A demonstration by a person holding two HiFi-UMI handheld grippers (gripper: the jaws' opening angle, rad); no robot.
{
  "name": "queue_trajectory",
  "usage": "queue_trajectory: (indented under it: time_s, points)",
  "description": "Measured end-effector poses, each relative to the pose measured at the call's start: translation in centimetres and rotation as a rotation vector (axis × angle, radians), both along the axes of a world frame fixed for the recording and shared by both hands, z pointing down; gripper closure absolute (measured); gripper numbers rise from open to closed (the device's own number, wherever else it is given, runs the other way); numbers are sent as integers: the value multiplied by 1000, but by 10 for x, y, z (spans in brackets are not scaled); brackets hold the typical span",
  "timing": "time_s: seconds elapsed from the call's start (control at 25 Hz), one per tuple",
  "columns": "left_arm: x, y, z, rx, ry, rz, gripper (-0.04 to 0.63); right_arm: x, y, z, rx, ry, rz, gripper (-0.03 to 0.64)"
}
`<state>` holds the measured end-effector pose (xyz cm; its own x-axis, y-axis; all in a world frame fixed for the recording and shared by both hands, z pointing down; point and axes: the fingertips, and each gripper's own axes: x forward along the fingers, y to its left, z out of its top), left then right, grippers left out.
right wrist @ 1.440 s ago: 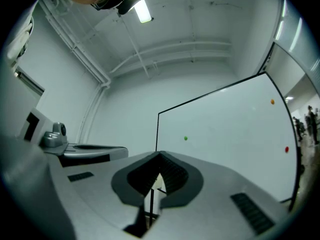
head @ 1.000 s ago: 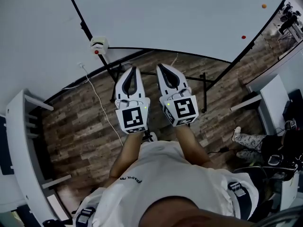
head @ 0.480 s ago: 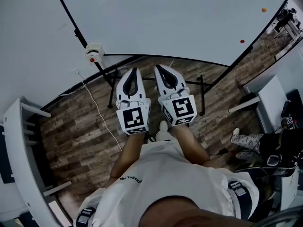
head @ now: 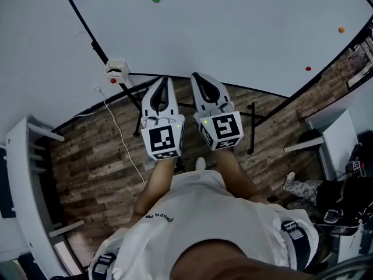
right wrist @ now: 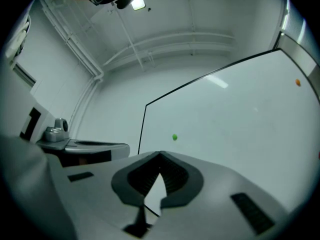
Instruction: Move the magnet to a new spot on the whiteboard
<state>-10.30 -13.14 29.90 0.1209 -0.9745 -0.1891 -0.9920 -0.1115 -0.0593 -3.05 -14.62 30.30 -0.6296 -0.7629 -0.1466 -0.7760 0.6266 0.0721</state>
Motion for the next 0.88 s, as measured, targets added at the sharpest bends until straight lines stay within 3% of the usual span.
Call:
queue_trajectory:
  time_s: [0.6,0.88]
  points:
    - [4,-64,-2,-13,-6,-102,591,3,-67,5,-3,0,-99,614]
    - [0,-76,-2,-36,-4,-80,591,-1,-77,1,-13,2,-77,614]
